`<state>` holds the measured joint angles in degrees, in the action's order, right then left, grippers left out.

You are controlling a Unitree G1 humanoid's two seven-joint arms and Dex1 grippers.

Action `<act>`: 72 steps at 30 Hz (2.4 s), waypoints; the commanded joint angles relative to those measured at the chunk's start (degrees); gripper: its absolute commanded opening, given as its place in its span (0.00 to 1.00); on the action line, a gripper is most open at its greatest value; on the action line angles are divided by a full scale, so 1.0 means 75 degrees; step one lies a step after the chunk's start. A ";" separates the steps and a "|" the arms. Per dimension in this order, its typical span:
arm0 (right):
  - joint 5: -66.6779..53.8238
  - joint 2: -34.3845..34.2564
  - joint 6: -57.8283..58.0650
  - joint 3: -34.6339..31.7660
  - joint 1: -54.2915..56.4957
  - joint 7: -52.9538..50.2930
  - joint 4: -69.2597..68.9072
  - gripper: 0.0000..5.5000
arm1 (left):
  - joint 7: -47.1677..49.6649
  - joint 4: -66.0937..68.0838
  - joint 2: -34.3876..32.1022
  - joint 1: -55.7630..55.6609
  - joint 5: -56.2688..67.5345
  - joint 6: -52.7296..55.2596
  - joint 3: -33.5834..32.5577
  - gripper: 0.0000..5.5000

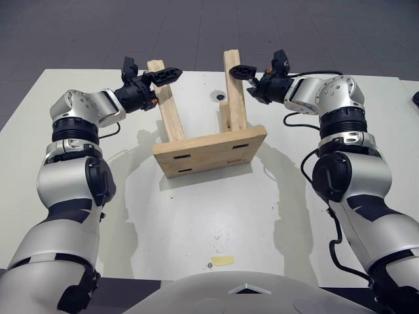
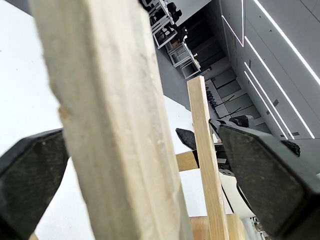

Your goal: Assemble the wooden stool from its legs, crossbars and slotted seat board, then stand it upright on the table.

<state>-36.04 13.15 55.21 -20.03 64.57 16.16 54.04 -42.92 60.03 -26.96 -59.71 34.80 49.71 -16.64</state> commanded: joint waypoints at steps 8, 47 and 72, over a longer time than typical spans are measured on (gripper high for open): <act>0.0251 -0.0496 0.0378 0.0199 -0.0565 0.0221 -0.0544 0.98 | -0.0533 -0.2035 0.0330 0.1395 -0.0711 -0.1478 0.0449 0.98; 0.0515 -0.0554 -0.0894 0.1184 -0.2579 0.0799 -0.5313 0.98 | 0.1636 -0.7048 0.0854 0.3916 -0.1510 -0.3333 0.0800 0.98; 0.0636 0.3564 -0.3044 0.2136 -0.6167 0.6027 -0.8552 0.98 | 0.0237 -1.1001 -0.1985 0.8469 -0.2227 -0.3627 0.0517 0.98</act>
<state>-33.05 41.13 34.06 -6.60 17.16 60.96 -12.74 -40.29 -24.29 -41.92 2.10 20.29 22.63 -15.49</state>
